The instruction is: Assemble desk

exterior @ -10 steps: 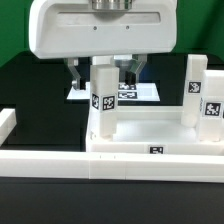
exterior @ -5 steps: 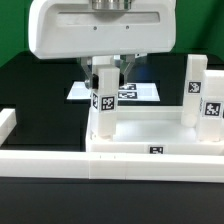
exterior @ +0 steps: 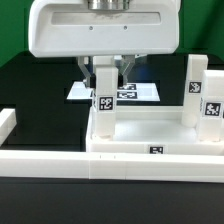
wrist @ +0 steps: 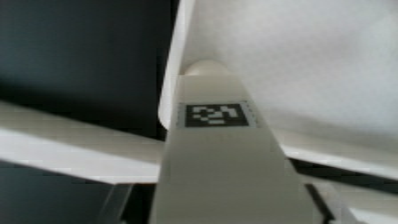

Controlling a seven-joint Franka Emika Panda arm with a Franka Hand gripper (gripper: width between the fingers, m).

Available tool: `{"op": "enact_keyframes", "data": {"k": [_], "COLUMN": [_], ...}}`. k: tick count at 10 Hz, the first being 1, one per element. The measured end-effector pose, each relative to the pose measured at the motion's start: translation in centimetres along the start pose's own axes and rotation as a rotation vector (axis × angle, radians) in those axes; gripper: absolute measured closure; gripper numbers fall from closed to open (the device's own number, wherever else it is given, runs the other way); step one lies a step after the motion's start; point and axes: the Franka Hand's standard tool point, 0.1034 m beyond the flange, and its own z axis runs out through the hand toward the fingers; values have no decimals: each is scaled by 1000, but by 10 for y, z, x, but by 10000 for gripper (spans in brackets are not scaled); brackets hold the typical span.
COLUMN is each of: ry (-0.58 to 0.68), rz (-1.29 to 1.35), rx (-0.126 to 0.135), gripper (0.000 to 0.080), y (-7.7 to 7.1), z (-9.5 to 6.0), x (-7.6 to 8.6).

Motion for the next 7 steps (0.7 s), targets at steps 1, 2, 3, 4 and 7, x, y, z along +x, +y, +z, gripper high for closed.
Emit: {"op": "enact_keyframes", "data": {"k": [1, 2, 3, 4, 7], "ry": [0, -1, 0, 1, -2], "rz": [123, 249, 323, 443, 670], "rx": [-1, -2, 1, 7, 21], "gripper": [511, 511, 511, 511, 511], "y": [0, 1, 2, 4, 6], "z": [0, 0, 1, 1, 1], "x": [0, -1, -1, -1, -2]}}
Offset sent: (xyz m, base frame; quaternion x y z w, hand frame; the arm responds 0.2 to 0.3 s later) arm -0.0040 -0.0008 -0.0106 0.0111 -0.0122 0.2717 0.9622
